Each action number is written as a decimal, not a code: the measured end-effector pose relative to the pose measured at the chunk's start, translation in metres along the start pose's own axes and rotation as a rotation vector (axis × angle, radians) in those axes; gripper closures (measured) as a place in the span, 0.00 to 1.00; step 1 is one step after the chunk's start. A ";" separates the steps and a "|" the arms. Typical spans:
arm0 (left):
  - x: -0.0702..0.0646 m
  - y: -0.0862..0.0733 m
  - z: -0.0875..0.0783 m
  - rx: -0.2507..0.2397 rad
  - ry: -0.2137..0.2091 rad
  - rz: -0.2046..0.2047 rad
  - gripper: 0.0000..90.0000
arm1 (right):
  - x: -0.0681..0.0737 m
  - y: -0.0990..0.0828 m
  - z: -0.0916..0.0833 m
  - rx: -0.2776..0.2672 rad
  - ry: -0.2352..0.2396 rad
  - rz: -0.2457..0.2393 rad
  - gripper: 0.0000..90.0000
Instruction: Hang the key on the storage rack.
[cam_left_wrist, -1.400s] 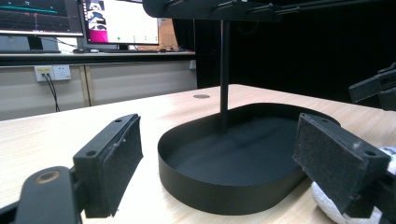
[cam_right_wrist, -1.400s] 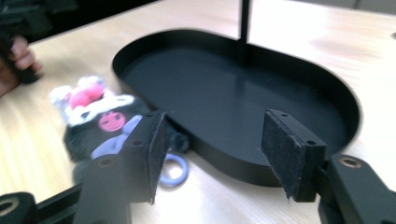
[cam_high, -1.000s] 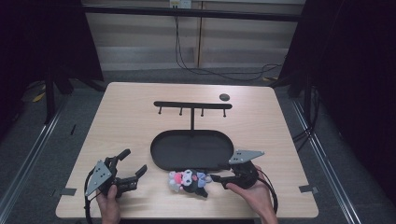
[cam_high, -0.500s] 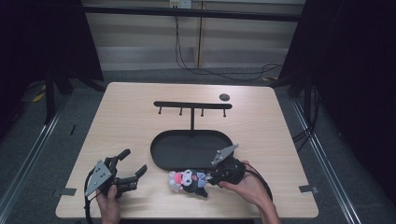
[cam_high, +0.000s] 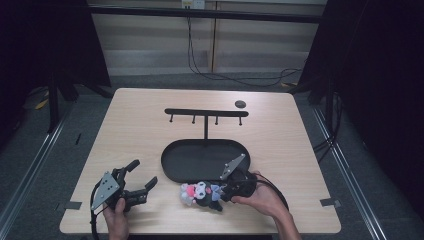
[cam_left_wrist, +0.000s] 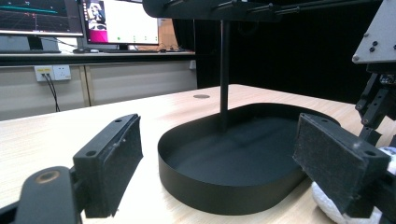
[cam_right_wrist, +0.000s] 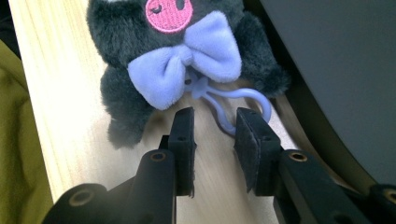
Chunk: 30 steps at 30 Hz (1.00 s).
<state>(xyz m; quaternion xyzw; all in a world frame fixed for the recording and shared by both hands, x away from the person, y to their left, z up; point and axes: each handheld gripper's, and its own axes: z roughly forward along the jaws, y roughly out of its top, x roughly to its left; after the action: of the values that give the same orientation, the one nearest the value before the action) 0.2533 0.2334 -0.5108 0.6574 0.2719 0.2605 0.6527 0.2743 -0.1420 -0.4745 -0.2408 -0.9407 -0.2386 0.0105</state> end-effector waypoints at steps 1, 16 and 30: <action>0.000 0.000 0.000 -0.001 0.000 0.000 0.17 | 0.001 0.000 0.000 0.009 0.007 -0.001 0.76; 0.000 0.000 0.000 -0.001 0.000 0.000 0.17 | 0.006 0.010 -0.011 0.011 0.023 -0.075 0.74; 0.000 0.000 0.000 -0.001 0.000 0.000 0.17 | 0.001 0.006 0.001 0.022 0.062 -0.061 0.72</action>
<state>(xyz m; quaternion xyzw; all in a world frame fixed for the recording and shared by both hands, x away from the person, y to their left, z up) 0.2533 0.2333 -0.5108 0.6571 0.2717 0.2606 0.6531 0.2764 -0.1362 -0.4721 -0.2045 -0.9493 -0.2360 0.0349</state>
